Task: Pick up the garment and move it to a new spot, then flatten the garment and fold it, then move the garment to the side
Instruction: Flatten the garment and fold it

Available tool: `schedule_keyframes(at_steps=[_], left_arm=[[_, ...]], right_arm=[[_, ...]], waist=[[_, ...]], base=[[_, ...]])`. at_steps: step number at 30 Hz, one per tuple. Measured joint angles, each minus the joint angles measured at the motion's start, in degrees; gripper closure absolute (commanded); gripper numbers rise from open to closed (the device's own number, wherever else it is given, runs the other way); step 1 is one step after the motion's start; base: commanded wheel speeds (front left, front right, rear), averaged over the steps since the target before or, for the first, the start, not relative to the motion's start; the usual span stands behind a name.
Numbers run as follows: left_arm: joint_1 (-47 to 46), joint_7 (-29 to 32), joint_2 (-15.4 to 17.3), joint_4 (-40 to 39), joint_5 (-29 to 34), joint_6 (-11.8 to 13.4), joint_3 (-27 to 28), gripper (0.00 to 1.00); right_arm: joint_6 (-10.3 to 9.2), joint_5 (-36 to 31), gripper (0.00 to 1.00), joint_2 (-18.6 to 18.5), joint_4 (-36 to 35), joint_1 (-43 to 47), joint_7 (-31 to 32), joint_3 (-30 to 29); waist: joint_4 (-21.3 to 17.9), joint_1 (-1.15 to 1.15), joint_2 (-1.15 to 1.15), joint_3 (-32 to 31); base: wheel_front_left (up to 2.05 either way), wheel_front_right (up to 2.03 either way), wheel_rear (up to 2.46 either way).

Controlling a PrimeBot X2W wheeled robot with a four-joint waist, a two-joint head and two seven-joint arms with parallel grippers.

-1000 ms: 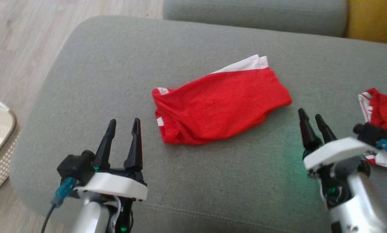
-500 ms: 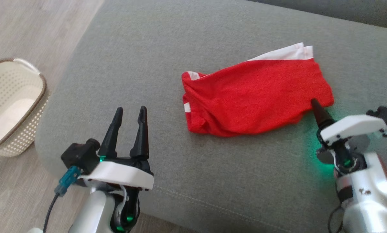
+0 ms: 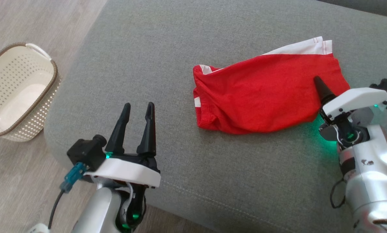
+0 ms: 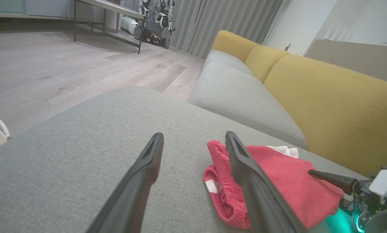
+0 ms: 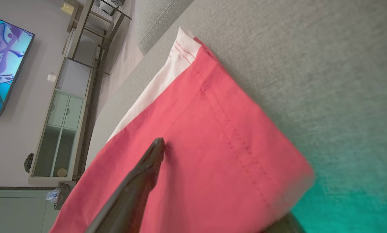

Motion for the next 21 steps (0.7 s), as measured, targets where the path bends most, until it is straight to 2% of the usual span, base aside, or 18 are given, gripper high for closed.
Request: schedule_keyframes(at_steps=[1, 11, 21], left_arm=[[0.0, 0.0, 0.0, 0.0, 0.0, 0.0, 0.0, 0.0], [-0.03, 0.0, 0.0, 0.52, -0.41, 0.49, 0.04, 0.0], [0.56, 0.0, 0.0, 1.16, -0.31, 0.32, 1.04, 0.0]], right_arm=[[0.0, 0.0, 1.0, 0.0, 0.0, 0.0, 0.0, 0.0], [0.0, 1.07, 1.0, 0.68, 2.38, -0.04, -6.04, 0.74], [0.0, 3.74, 1.0, 0.98, -0.48, 7.87, -16.99, -0.7]], waist=[[0.0, 0.0, 0.0, 0.0], [-1.31, 0.0, 0.0, -2.0], [-5.45, 0.0, 0.0, -5.29]], base=[[0.0, 0.0, 0.0], [0.0, 0.0, 0.0], [0.0, 0.0, 0.0]])
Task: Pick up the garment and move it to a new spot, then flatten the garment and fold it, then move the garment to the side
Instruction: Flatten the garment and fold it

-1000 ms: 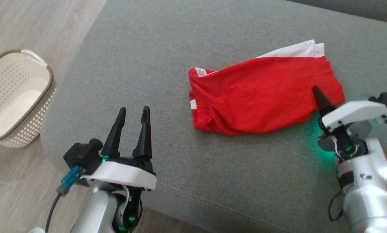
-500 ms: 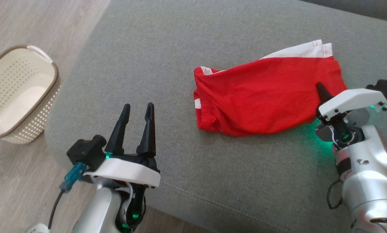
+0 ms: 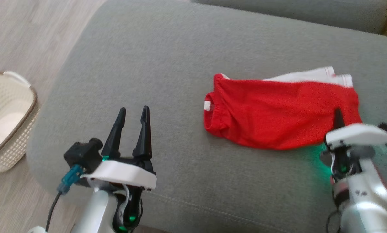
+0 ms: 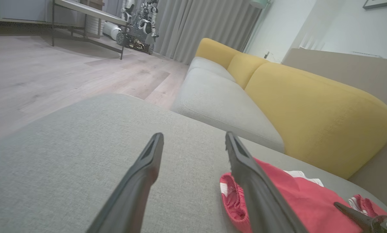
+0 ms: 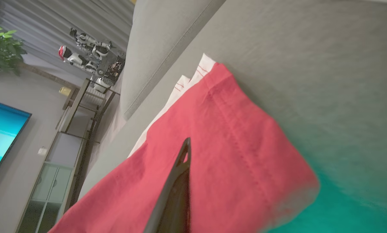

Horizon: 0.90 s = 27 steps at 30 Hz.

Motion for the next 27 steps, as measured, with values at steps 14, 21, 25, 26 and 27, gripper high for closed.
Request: schedule_keyframes(at_steps=[14, 21, 25, 26, 27], left_arm=[[2.15, 0.0, 0.01, 0.97, 0.56, -0.98, 0.19, 0.0], [2.15, 0.0, 0.01, 1.44, 0.56, -1.07, -0.05, 0.0], [2.17, 0.0, 0.01, 1.53, 0.56, -1.42, 0.22, 0.0], [2.17, 0.0, 0.01, 1.54, 0.56, -1.41, 0.32, 0.0], [2.18, 0.0, 0.01, 1.54, 0.56, -1.41, 0.38, 0.0]], right_arm=[[0.0, 4.02, 1.0, 0.82, -0.66, 8.26, -5.69, 5.75], [0.0, -0.71, 1.0, 0.82, -1.35, 7.54, -9.75, 8.39], [0.0, -5.52, 1.0, 0.81, -3.86, 6.06, -11.7, 10.46], [0.0, -6.87, 1.0, 0.81, -4.68, 5.7, -11.89, 11.23], [0.0, -8.11, 1.0, 0.8, -5.67, 5.52, -12.21, 12.2]], waist=[[-6.42, 0.0, 0.0, -3.74], [-5.91, 0.0, 0.0, -4.06], [-5.16, 0.0, 0.0, -4.37], [-5.02, 0.0, 0.0, -4.46], [-4.88, 0.0, 0.0, -4.54]], base=[[0.0, 0.0, 0.0], [0.0, 0.0, 0.0], [0.0, 0.0, 0.0], [0.0, 0.0, 0.0], [0.0, 0.0, 0.0]])
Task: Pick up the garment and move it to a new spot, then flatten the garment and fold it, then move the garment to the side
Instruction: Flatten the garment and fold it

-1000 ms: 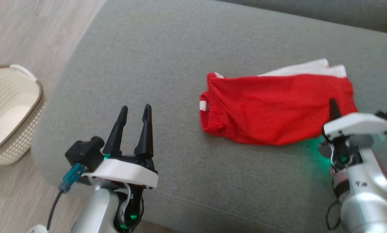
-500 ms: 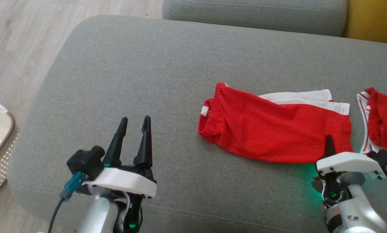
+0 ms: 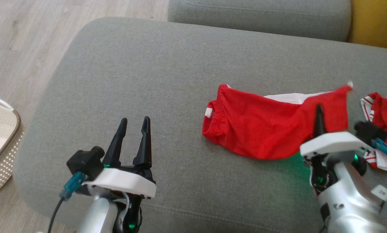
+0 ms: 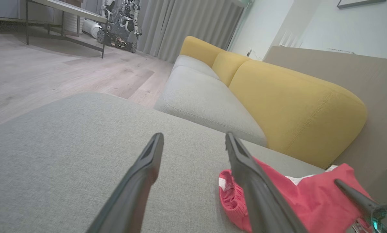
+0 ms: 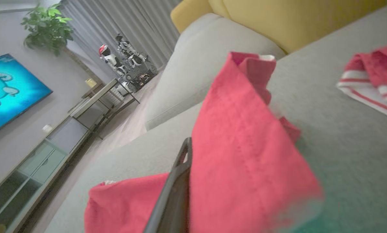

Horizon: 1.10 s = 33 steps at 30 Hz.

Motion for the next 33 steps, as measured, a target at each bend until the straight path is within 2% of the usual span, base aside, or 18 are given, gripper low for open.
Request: schedule_keyframes(at_steps=[4, 10, 19, 25, 26, 27, 33], left_arm=[[0.1, 0.0, 0.0, 0.08, -0.16, 0.0, 0.08, 0.0], [0.13, 0.0, 0.0, 0.01, -0.67, 0.0, 0.14, 0.0], [0.12, 0.0, 0.01, -0.01, -1.16, 0.01, 0.04, 0.0], [0.1, 0.0, 0.01, 0.0, -1.18, 0.02, -0.04, 0.0], [0.08, 0.0, 0.01, -0.01, -1.18, 0.02, -0.1, 0.0], [0.08, 0.0, 0.01, -0.01, -1.19, 0.03, -0.11, 0.0], [0.07, 0.0, 0.01, -0.04, -1.76, 0.08, -0.09, 0.0]], right_arm=[[0.0, -1.96, 1.0, 0.0, -2.87, 0.02, -0.3, 3.8], [0.0, -2.93, 1.0, 0.01, -8.58, 0.23, -0.45, 13.32], [0.0, -5.69, 1.0, -0.2, -9.98, 0.3, 2.7, 22.95], [0.0, -6.35, 1.0, -0.86, -8.51, 0.15, 5.19, 28.47], [0.0, -7.45, 0.29, -1.23, -6.77, 0.04, 5.68, 29.38], [0.0, -8.1, 0.0, -1.34, -6.13, -0.04, 5.63, 29.5], [0.0, -7.86, 0.0, -1.24, -6.33, -1.58, 4.13, 32.98]], waist=[[0.42, 0.0, 0.0, -0.27], [1.49, 0.0, 0.0, 0.08], [3.23, 0.0, 0.0, 1.09], [4.31, 0.0, 0.0, 1.69], [4.67, 0.0, 0.0, 1.86], [4.84, 0.0, 0.0, 1.94], [5.49, 0.0, 0.0, 2.46]], base=[[0.0, 0.0, 0.0], [0.0, 0.0, 0.0], [0.0, 0.0, 0.0], [0.0, 0.0, 0.0], [0.0, 0.0, 0.0], [0.0, 0.0, 0.0], [0.0, 0.0, 0.0]])
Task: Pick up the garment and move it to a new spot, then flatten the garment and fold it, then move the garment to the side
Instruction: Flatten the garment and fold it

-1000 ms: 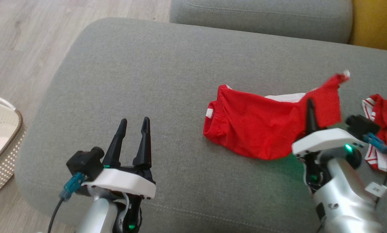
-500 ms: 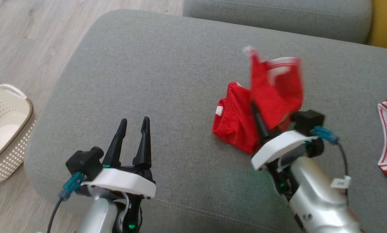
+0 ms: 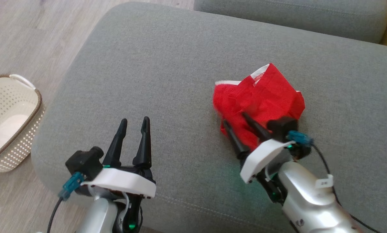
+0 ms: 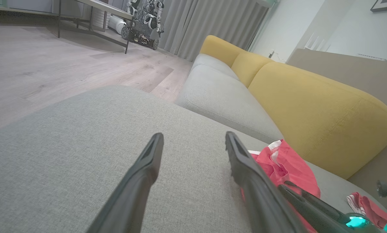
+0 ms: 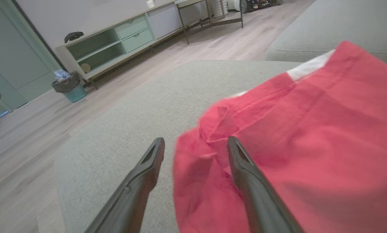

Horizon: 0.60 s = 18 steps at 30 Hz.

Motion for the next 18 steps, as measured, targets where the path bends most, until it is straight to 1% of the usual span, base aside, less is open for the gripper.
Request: schedule_keyframes(at_steps=[4, 6, 8, 11, 14, 18], left_arm=[[0.0, 0.0, 0.0, -0.09, 0.0, 0.01, -0.01, 0.0], [-0.01, 0.0, 0.0, -0.22, -0.02, 0.35, -0.07, 0.0], [-0.07, 0.0, 0.0, -0.25, -0.04, 0.44, -0.14, 0.0], [-0.21, 0.0, 0.0, -0.51, -0.6, 0.52, -0.25, 0.0], [-0.21, 0.0, 0.0, -0.58, -0.6, 0.63, -0.16, 0.0], [-0.21, 0.0, -0.01, -0.59, -0.59, 0.93, 0.12, 0.0]], right_arm=[[0.0, 0.26, 0.0, 0.07, 0.1, -0.71, 0.53, 3.54], [0.0, 0.29, 0.0, 0.04, 1.51, -0.84, 2.03, 4.93], [0.0, 0.23, 0.0, 0.04, 2.45, -0.97, 2.08, 5.79], [0.0, 0.63, 0.0, 0.03, 2.67, -1.84, 1.92, 5.9], [0.0, 1.33, 0.0, -0.31, 2.18, -3.02, 0.41, 5.36], [0.0, 1.35, 0.0, -1.96, -0.24, -3.01, -2.31, 3.57]], waist=[[0.13, 0.0, 0.0, 0.45], [0.18, 0.0, 0.0, 0.74], [0.23, 0.0, 0.0, 1.03], [0.27, 0.0, 0.0, 1.48], [-0.15, 0.0, 0.0, 1.57], [-1.27, 0.0, 0.0, 1.0]], base=[[0.0, 0.0, 0.0], [0.0, 0.0, 0.0], [0.0, 0.0, 0.0], [0.0, 0.0, 0.0], [0.0, 0.0, 0.0], [0.0, 0.0, 0.0]])
